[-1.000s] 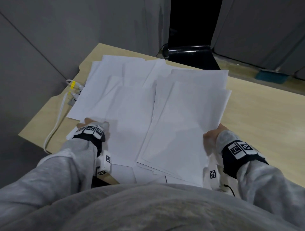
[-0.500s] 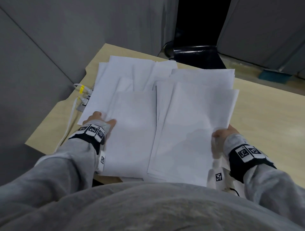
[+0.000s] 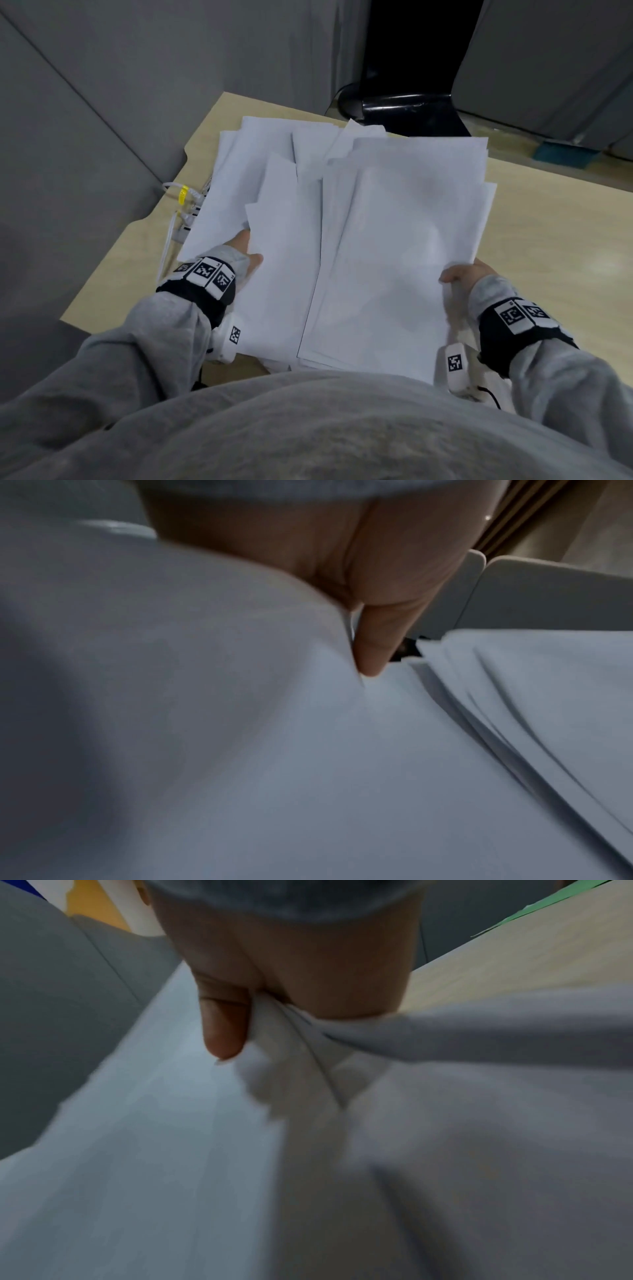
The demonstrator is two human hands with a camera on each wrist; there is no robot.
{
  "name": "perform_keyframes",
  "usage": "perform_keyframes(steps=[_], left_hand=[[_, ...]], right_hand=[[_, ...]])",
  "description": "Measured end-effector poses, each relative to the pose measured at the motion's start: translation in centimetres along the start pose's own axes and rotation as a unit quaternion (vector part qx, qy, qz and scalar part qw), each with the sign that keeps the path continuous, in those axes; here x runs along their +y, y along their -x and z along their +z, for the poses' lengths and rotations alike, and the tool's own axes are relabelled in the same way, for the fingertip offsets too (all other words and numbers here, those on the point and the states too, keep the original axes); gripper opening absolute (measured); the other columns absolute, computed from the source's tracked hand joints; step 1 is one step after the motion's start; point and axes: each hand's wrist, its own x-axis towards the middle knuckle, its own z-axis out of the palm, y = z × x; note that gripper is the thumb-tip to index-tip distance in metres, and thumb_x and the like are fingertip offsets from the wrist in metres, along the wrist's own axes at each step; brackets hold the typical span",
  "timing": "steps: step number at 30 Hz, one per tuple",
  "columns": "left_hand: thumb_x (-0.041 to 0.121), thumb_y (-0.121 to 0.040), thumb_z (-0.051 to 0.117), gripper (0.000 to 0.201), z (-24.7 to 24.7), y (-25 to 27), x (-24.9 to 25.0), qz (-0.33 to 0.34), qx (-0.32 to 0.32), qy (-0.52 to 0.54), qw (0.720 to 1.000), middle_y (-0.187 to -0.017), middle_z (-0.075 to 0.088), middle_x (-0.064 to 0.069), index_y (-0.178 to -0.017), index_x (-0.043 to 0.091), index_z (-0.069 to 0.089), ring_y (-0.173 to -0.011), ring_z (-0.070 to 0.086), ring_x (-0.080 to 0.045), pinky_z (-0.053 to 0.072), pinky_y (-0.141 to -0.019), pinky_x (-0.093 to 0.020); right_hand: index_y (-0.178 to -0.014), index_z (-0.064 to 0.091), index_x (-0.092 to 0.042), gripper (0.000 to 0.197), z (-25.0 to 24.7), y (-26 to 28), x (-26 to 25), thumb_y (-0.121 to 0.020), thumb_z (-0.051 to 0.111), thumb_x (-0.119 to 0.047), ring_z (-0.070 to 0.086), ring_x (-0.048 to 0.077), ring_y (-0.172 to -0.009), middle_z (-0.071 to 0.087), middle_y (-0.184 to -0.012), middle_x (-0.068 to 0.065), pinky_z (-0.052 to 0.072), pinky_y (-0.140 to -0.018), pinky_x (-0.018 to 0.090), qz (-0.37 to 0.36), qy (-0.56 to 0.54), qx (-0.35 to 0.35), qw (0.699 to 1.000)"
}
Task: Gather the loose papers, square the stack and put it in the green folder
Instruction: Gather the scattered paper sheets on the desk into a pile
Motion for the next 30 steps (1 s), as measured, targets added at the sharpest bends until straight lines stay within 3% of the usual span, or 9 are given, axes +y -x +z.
perform_keyframes(steps=[3,6,9,13,16,19,22,25,30], left_hand=[[0.035,-0.094,0.045,0.059,1.1,-0.5,-0.2,0.002,-0.013,0.036,0.999,-0.143,0.042,-0.016,-0.145,0.022,0.019,-0.129,0.042,-0.034,0.032,-0.11,-0.04],[0.028,-0.097,0.042,0.05,1.9,0.1,-0.3,0.014,-0.017,0.063,0.998,-0.146,0.04,-0.008,-0.144,0.021,0.026,-0.135,0.036,-0.025,0.024,-0.111,-0.028],[0.019,-0.102,0.028,0.052,2.7,1.2,0.3,0.025,-0.023,0.121,0.992,-0.158,0.008,-0.005,-0.149,0.017,0.008,-0.146,0.008,-0.02,0.003,-0.115,-0.022],[0.05,-0.094,0.036,0.066,3.3,1.8,1.0,0.019,-0.039,0.239,0.97,-0.158,0.014,0.001,-0.149,0.02,0.013,-0.146,0.009,-0.018,0.0,-0.121,-0.031],[0.056,-0.09,0.042,0.066,3.8,1.2,0.3,0.07,-0.012,0.231,0.97,-0.151,0.032,0.004,-0.146,0.028,0.022,-0.142,0.024,-0.019,0.012,-0.12,-0.035],[0.084,-0.054,0.057,0.101,4.4,0.7,-0.2,0.094,-0.008,0.208,0.974,-0.143,0.046,0.006,-0.139,0.04,0.026,-0.134,0.04,-0.021,0.027,-0.115,-0.043],[0.064,-0.047,0.081,0.096,5.1,0.5,0.1,0.089,-0.06,0.282,0.954,-0.124,0.064,0.006,-0.131,0.032,0.045,-0.118,0.057,-0.017,0.037,-0.109,-0.04],[0.007,-0.071,0.078,0.068,4.6,1.7,0.3,0.09,-0.097,0.36,0.923,-0.124,0.062,-0.002,-0.132,0.014,0.049,-0.118,0.056,-0.019,0.033,-0.112,-0.037],[0.001,-0.076,0.072,0.063,3.9,1.4,-0.1,0.094,-0.061,0.323,0.94,-0.114,0.061,0.003,-0.132,0.017,0.047,-0.116,0.053,-0.017,0.031,-0.107,-0.027]], right_hand=[[-0.021,0.055,-0.014,0.046,0.5,0.2,0.3,-0.047,0.072,0.021,0.06,0.004,-0.043,0.05,-0.027,-0.009,0.045,-0.046,0.005,-0.039,-0.042,-0.043,0.997],[-0.06,0.067,-0.015,0.025,1.3,1.0,0.2,-0.073,0.069,0.006,0.058,0.02,-0.084,0.061,-0.057,0.0,0.043,-0.078,0.026,-0.048,-0.031,-0.078,0.995],[-0.103,0.057,-0.014,0.032,2.0,2.7,0.1,-0.077,0.071,-0.002,0.057,0.028,-0.086,0.061,-0.084,0.008,0.042,-0.083,0.035,-0.088,-0.027,-0.13,0.987],[-0.113,0.061,0.0,0.062,2.5,4.0,0.6,-0.053,0.076,-0.002,0.063,0.035,-0.089,0.068,-0.095,0.019,0.049,-0.09,0.047,-0.097,-0.115,-0.174,0.973],[-0.103,0.063,-0.006,0.052,2.4,4.0,0.7,-0.054,0.079,-0.004,0.063,0.031,-0.087,0.071,-0.079,0.007,0.051,-0.079,0.036,-0.101,-0.089,-0.184,0.974],[-0.104,0.059,-0.018,0.045,2.5,4.2,0.3,-0.066,0.081,-0.009,0.061,0.027,-0.092,0.067,-0.088,0.002,0.045,-0.087,0.033,-0.13,0.022,-0.178,0.975],[-0.096,0.063,-0.019,0.046,2.8,4.5,0.0,-0.054,0.082,-0.016,0.062,0.032,-0.103,0.069,-0.101,0.01,0.043,-0.1,0.044,-0.114,0.052,-0.195,0.973],[-0.101,0.067,-0.015,0.045,2.4,4.6,0.0,-0.059,0.082,-0.014,0.063,0.033,-0.103,0.07,-0.103,0.012,0.043,-0.101,0.045,-0.113,0.07,-0.197,0.971],[-0.125,0.057,-0.015,0.051,1.5,4.1,0.3,-0.078,0.074,-0.025,0.054,0.023,-0.108,0.056,-0.112,0.001,0.042,-0.1,0.036,-0.135,0.051,-0.164,0.976]])
